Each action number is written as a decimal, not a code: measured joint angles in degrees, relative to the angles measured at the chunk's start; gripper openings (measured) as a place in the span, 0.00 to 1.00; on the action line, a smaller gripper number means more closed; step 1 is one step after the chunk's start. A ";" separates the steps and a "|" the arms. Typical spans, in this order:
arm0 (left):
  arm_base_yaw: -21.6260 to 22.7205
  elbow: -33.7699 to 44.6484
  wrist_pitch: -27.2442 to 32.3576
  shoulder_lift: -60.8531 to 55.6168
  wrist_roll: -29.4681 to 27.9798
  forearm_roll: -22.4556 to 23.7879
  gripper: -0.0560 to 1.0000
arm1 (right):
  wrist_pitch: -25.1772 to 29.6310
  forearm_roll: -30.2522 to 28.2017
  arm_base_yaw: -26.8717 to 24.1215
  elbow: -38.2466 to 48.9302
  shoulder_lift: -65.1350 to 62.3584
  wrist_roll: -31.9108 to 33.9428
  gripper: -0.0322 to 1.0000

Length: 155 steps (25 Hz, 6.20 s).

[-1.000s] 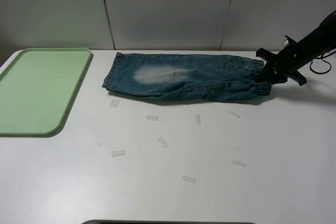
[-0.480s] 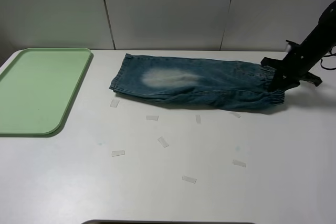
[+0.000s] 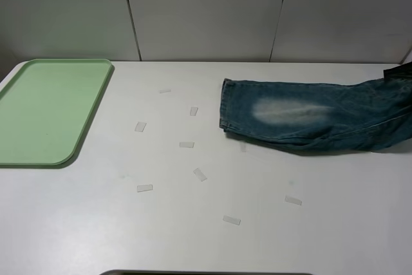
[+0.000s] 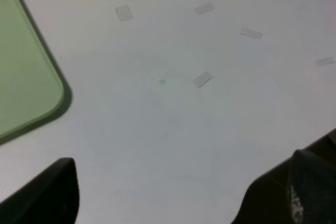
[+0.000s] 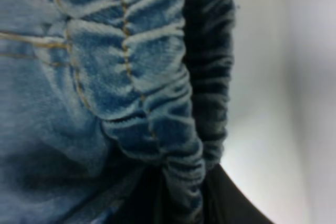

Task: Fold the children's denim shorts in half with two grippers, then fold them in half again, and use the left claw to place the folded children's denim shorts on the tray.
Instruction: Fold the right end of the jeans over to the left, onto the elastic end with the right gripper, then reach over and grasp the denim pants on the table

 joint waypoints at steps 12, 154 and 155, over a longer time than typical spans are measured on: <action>0.00 0.00 0.00 0.00 0.00 0.00 0.80 | -0.96 5.70 14.90 0.00 -2.50 0.21 0.10; 0.00 0.00 0.00 0.00 7.07 -1.66 0.80 | -9.09 16.73 39.30 -16.59 3.02 -13.80 0.70; 0.00 0.00 0.00 0.00 7.07 -1.66 0.80 | -7.90 16.73 37.88 -16.59 1.93 -13.80 0.70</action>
